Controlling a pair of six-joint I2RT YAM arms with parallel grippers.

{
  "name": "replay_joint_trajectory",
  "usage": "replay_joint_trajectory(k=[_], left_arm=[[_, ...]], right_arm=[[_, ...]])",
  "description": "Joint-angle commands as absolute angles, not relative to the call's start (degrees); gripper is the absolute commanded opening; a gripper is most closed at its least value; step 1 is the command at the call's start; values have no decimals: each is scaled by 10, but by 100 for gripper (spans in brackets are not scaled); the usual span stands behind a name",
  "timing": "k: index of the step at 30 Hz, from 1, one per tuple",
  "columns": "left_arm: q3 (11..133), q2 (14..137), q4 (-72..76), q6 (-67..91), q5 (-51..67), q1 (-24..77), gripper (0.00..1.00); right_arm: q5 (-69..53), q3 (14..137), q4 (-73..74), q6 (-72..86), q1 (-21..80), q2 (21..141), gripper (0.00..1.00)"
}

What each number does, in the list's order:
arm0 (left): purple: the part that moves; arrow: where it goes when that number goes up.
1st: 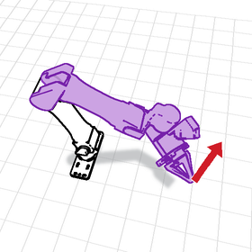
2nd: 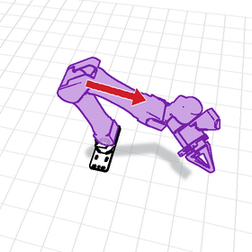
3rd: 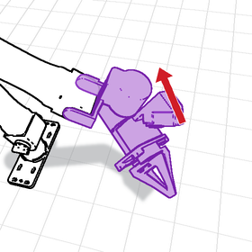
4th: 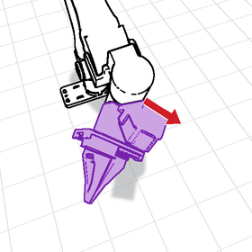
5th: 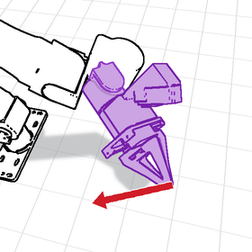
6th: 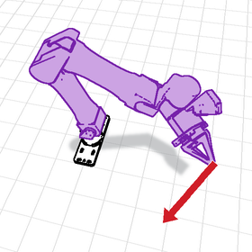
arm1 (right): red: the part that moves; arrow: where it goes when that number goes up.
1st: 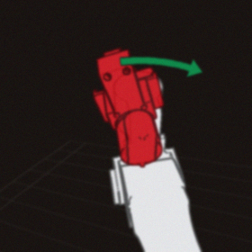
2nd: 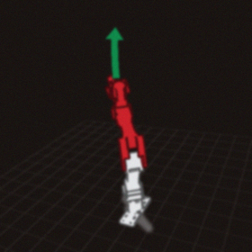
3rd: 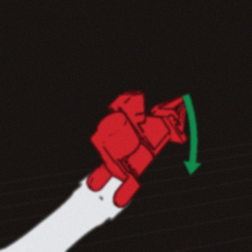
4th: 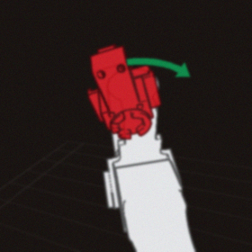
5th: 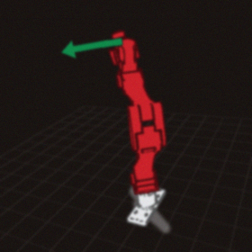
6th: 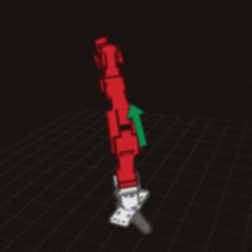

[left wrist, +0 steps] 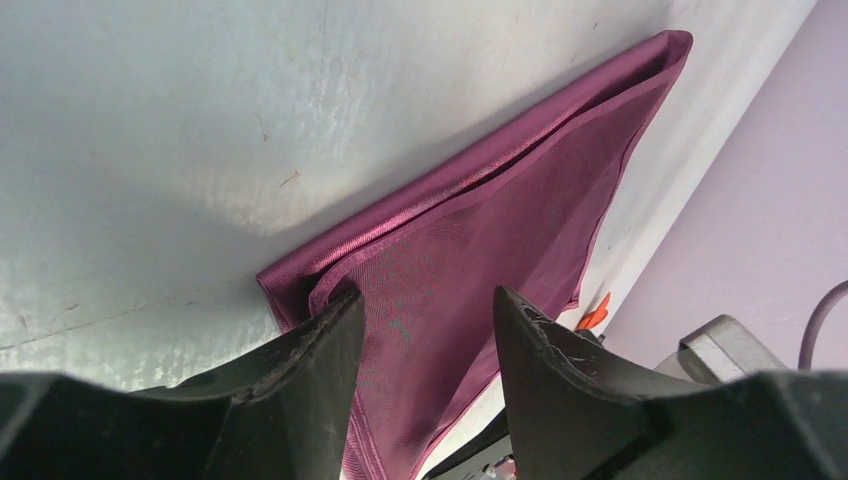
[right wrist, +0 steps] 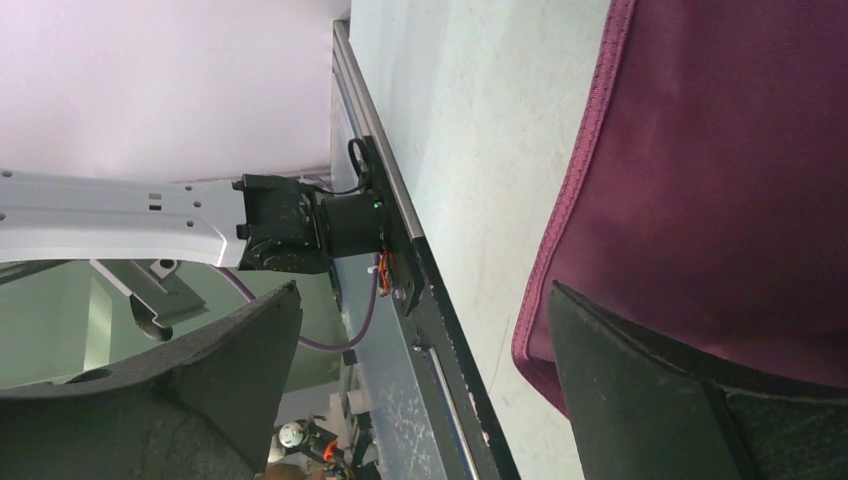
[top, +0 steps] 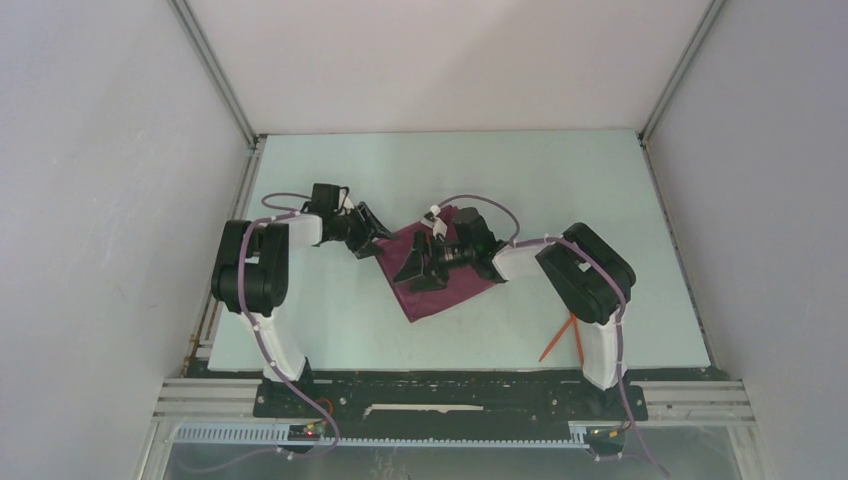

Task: Fold the napkin into a case and place the utensils inside
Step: Smooth out the upper triangle-folded napkin.

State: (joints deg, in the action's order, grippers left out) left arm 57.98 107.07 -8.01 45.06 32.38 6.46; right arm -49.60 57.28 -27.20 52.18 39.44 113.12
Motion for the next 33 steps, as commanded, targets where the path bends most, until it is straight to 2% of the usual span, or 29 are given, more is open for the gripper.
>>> replay_joint_trajectory(k=[1, 15, 27, 30, 33], left_arm=[[586, 1089, -87, 444, 302, 59, 59], [578, 1094, -90, 445, 295, 53, 58], [583, 1095, -97, 440, 292, 51, 57], [592, 1058, -103, 433, 288, 51, 63], [621, 1012, -128, 432, 311, 51, 67]], right_arm=[[-519, 570, -352, 552, 410, 1145, 100], [-524, 538, -349, 544, 448, 1155, 100], [-509, 506, -338, 516, 441, 1157, 100], [-495, 526, -264, 485, 446, 1106, 100], [-417, 565, -97, 399, 454, 1022, 100]])
